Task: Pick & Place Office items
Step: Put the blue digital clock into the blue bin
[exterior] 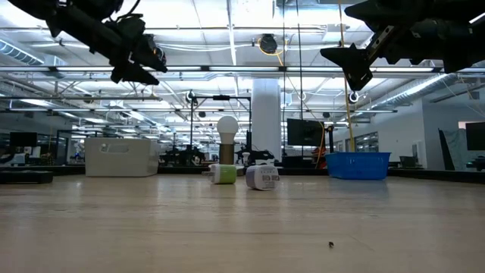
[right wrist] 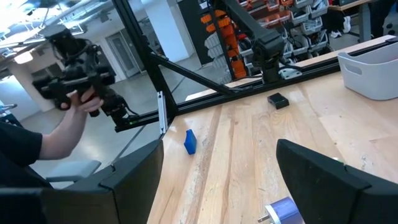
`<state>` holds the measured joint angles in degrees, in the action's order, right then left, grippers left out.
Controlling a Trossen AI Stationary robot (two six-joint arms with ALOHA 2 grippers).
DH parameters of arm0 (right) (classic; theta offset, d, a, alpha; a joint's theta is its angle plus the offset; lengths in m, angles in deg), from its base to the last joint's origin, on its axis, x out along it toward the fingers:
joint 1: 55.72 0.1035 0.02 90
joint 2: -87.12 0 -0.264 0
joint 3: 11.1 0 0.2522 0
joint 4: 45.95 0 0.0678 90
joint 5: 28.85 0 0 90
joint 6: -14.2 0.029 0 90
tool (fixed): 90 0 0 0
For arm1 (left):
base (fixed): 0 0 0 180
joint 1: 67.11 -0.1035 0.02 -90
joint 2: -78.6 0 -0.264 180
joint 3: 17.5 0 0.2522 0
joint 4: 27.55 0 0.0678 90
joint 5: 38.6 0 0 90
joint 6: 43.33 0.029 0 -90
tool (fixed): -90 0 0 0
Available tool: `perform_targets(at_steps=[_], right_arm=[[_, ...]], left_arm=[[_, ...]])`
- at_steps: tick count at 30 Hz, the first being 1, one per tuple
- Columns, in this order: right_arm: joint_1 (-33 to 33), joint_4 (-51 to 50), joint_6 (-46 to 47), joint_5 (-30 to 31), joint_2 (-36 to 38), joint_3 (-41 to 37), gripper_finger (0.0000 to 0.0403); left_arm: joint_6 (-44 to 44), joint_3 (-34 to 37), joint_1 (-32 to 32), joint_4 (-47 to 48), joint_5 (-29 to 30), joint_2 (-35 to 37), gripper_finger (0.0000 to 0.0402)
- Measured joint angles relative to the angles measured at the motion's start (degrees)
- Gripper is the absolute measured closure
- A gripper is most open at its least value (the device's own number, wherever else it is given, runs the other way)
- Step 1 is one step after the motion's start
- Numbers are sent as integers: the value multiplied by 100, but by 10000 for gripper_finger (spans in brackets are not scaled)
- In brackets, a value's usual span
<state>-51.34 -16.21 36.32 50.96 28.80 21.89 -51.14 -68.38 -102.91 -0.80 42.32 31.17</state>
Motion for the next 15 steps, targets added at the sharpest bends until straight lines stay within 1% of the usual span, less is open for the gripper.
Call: perform_targets(at_steps=[9, 15], right_arm=[[0, -2, 101, -2, 0, 0, 101], [0, -1, 106, -2, 0, 0, 101]], left_arm=[[-21, 0, 1012, 404, 2, -6, 110], [-249, 0, 1496, 776, 4, -6, 110]])
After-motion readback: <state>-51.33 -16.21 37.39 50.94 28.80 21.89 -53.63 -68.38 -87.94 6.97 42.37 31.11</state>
